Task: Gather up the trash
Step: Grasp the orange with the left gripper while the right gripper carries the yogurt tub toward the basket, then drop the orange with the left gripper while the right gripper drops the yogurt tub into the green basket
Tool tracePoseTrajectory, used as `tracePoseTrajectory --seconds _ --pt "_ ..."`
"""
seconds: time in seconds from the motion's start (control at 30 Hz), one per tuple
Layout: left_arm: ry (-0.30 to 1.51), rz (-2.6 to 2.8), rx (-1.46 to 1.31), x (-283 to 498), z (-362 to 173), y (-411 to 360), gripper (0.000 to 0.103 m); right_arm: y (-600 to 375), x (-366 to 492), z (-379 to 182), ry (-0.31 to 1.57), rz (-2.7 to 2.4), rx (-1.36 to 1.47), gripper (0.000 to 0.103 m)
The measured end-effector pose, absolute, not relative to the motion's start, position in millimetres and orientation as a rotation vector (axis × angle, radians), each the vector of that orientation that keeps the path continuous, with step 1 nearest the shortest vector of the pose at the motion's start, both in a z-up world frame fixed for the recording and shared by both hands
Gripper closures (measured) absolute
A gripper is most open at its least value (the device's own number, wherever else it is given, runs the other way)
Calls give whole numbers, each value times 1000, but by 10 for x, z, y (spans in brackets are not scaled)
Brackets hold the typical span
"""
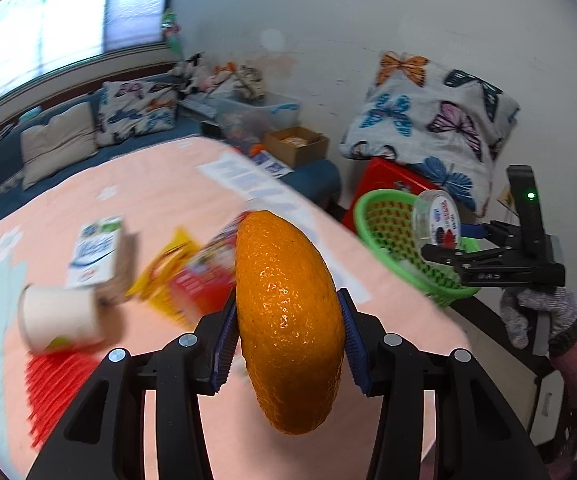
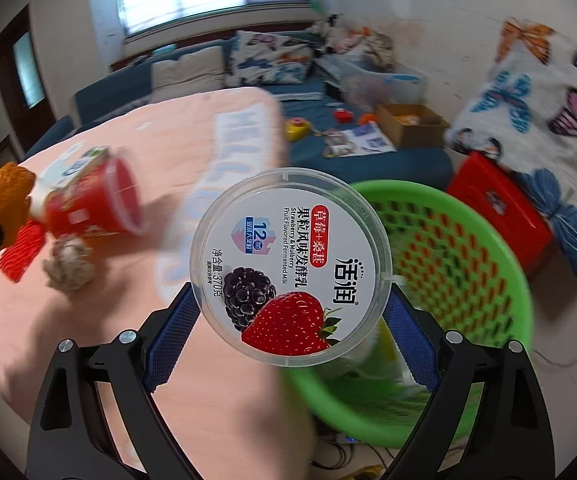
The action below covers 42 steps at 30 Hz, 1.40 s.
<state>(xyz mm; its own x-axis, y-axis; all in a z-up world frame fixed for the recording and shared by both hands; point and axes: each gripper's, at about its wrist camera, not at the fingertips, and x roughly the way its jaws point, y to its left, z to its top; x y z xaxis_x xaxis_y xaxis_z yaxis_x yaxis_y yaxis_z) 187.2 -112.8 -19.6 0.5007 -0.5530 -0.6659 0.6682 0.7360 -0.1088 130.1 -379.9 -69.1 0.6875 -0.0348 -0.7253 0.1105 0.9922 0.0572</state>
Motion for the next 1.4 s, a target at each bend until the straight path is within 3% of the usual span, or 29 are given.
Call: tracePoseTrajectory --seconds 0.7,1.2,1.4 --pt "788 -942 296 1963 -321 -3029 57 -4833 1004 -922 835 -232 215 11" --pt "814 -982 307 1995 -444 -3560 53 -4981 818 -815 787 -270 250 9" --pt "834 -979 304 1998 -512 -3634 43 -5012 733 -786 784 -284 254 9"
